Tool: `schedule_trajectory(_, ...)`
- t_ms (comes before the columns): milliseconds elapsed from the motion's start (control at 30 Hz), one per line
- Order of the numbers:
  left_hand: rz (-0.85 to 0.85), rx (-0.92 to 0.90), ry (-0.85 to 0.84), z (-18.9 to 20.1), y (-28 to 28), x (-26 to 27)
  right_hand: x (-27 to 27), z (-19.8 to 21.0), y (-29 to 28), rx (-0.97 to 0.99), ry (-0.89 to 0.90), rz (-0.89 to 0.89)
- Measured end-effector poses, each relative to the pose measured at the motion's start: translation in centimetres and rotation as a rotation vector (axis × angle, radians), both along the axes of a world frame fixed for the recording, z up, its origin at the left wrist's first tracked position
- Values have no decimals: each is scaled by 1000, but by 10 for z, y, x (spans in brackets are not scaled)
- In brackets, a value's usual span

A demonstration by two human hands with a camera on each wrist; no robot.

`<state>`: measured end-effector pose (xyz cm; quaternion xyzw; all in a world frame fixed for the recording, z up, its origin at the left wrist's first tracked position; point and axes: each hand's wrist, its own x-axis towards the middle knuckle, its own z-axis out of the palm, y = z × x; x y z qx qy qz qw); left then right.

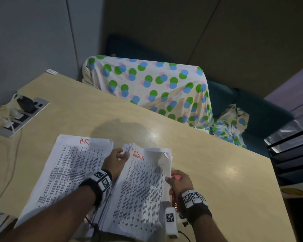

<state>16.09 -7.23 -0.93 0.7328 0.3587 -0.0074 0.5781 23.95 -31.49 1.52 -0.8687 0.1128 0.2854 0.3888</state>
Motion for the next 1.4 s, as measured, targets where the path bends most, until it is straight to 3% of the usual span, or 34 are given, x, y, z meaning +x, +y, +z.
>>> schedule_trajectory(200, 19, 140, 55, -9, 4, -5, 2, -7, 4, -59, 8, 21)
schedule_trajectory(567, -35, 182, 118, -22, 13, -6, 1, -36, 4, -261, 20, 145)
schedule_trajectory(767, 85, 247, 161, -29, 12, -2, 0, -33, 4, -273, -8, 155)
schedule_trajectory(933, -89, 106, 326, -28, -7, 0, -3, -46, 4, -286, 47, 190)
schedule_trajectory(1033, -198, 11, 278, -27, -16, 1, -2, -56, 2, -248, 79, 185)
schedule_trajectory(1167, -297, 116, 219, -17, -28, 0, -3, -61, -7, -222, 98, 190)
schedule_trajectory(1267, -310, 194, 167, 0, -34, -5, -4, -71, -27, -162, 94, 149)
schedule_trajectory(1400, -226, 207, 47, 29, -31, -8, -12, -39, -29, -23, 25, 67)
